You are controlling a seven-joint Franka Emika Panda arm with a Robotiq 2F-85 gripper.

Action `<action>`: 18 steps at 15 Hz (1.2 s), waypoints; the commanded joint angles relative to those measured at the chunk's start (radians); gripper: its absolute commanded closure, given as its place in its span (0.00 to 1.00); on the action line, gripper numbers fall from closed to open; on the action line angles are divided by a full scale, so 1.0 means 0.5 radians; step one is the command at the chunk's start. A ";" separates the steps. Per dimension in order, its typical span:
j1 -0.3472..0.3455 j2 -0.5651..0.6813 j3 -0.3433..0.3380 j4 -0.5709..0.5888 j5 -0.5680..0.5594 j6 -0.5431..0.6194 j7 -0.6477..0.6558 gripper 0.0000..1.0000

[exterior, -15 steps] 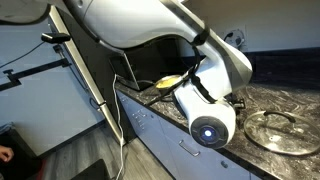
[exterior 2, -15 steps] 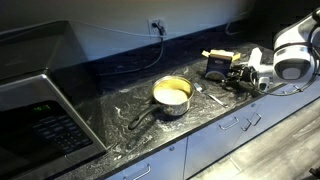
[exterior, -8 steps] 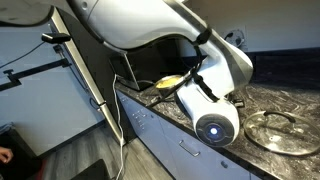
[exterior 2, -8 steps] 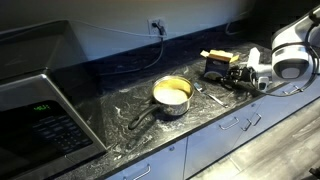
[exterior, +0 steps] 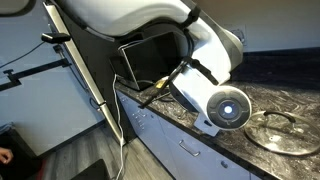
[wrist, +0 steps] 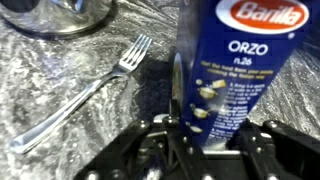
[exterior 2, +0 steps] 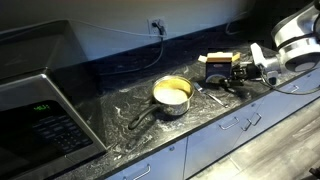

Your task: Pour the contents from the blue box into the pot

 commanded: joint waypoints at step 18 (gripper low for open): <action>0.349 -0.824 0.160 -0.160 -2.122 0.213 1.579 0.86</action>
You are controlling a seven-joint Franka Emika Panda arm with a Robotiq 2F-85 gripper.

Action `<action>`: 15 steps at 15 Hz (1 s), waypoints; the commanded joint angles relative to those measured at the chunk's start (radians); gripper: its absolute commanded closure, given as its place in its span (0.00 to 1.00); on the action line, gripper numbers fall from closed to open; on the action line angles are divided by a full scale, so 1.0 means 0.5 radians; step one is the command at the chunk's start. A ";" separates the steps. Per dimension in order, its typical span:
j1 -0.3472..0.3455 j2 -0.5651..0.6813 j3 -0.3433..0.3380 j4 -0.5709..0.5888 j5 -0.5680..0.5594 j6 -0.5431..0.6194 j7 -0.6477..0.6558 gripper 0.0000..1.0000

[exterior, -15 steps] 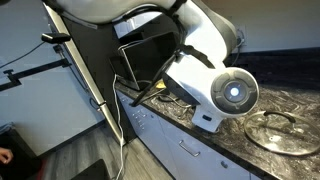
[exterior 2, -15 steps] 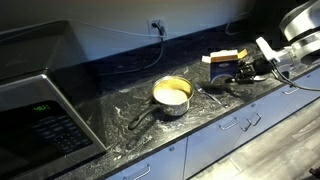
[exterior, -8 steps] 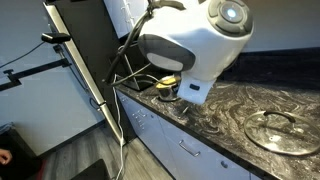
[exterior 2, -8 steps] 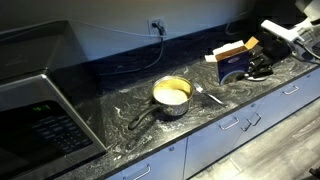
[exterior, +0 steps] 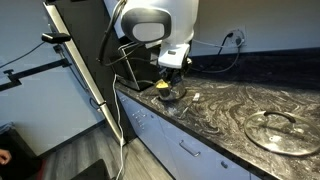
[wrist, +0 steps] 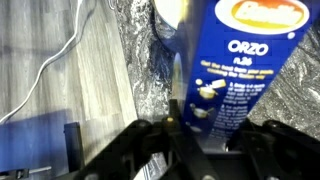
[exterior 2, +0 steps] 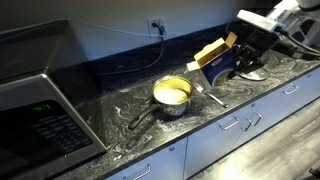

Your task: Pour the contents from the blue box into the pot

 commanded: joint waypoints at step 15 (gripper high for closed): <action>0.200 0.038 0.130 0.142 -1.157 0.408 0.790 0.86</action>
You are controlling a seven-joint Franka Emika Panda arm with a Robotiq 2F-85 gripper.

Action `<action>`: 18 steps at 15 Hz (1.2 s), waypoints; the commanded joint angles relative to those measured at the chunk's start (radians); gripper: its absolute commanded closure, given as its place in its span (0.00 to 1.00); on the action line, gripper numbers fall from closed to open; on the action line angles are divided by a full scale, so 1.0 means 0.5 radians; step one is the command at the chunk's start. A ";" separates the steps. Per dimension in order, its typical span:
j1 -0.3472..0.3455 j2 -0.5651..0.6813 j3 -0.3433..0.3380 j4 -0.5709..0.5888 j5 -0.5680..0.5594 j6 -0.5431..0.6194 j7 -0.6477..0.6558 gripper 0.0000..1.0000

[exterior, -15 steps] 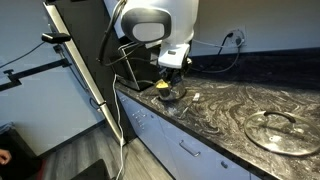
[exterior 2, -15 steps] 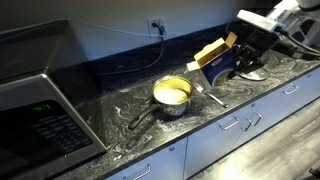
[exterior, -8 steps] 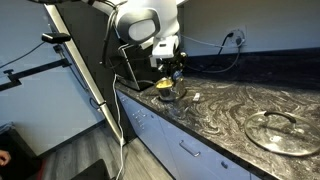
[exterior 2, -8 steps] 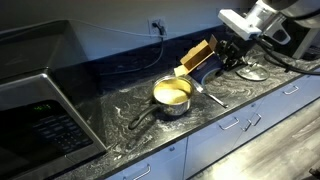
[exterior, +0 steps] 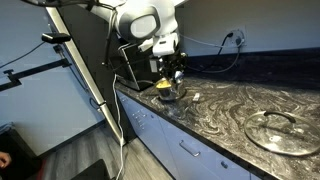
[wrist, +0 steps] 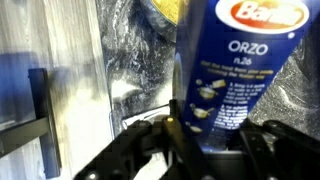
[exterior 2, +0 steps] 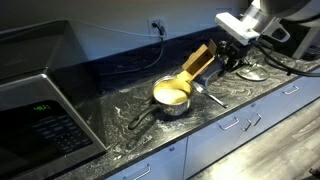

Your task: Pour the contents from the blue box into the pot

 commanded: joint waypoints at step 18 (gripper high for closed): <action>0.276 0.346 0.077 0.811 -1.397 -0.819 1.110 0.86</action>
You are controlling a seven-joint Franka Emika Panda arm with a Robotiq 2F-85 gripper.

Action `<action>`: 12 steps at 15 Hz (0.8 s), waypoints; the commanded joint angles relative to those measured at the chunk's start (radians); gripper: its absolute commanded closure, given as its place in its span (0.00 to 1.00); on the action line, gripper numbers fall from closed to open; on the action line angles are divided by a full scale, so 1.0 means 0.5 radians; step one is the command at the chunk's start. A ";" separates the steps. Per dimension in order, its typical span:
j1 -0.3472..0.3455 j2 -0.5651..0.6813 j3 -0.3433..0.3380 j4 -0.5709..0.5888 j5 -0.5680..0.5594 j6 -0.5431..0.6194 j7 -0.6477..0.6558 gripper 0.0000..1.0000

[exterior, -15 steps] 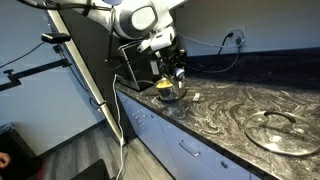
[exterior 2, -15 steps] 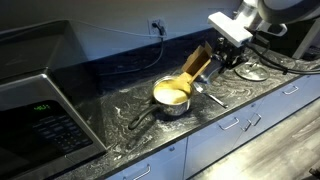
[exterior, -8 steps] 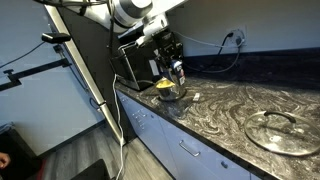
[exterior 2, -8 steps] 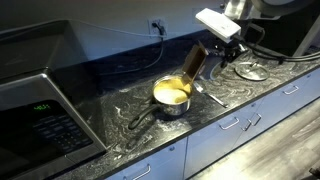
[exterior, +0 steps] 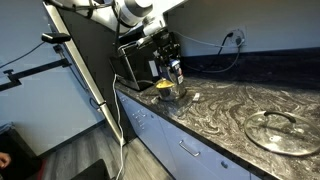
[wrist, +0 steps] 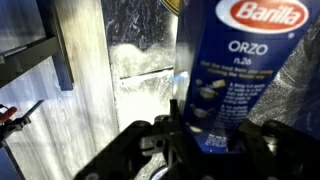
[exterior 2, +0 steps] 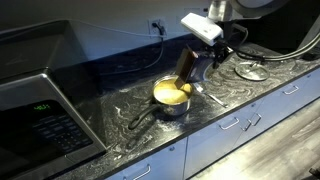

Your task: Pour the contents from the blue box into the pot

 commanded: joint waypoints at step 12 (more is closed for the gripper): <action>0.308 0.316 -0.022 0.488 -0.717 -0.521 0.552 0.86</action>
